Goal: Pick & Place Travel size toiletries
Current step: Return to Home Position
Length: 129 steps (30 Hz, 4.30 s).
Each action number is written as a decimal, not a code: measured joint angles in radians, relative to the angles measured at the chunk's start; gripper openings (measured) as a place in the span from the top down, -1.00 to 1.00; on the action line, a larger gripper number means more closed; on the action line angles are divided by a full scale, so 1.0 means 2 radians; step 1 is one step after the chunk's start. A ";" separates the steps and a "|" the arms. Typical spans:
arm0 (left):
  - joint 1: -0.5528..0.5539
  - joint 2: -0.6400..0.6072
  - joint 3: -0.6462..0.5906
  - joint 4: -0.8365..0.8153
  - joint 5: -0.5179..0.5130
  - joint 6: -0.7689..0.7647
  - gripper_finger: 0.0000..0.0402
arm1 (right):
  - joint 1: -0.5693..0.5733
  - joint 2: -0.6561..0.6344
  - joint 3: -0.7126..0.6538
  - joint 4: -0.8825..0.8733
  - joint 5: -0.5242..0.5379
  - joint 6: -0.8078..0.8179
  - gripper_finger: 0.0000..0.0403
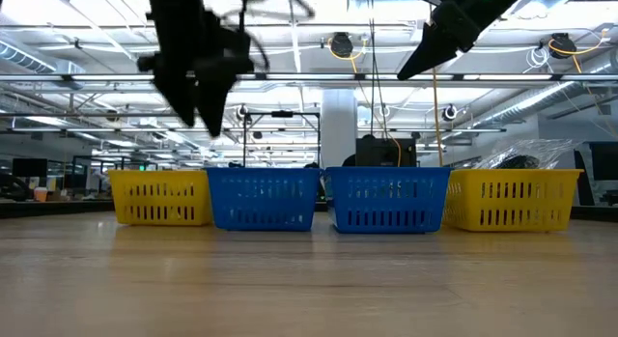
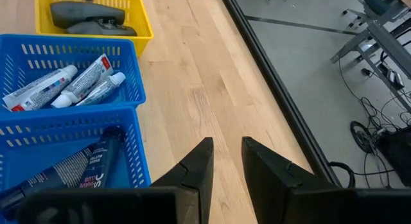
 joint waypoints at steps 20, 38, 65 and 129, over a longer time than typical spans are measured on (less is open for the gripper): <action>-0.069 -0.263 -0.201 0.371 -0.035 0.403 0.10 | 0.000 -0.003 0.000 0.003 -0.087 0.012 0.64; -0.054 -0.590 -0.465 0.568 -0.026 0.451 0.29 | 0.000 -0.251 -0.165 0.107 -0.076 0.047 0.64; -0.053 -0.856 -0.633 0.581 -0.031 0.439 0.29 | 0.000 -0.568 -0.421 0.254 -0.116 0.038 0.64; -0.049 -0.855 -0.632 0.578 -0.112 0.519 0.29 | 0.000 -0.533 -0.463 0.251 -0.130 0.021 0.64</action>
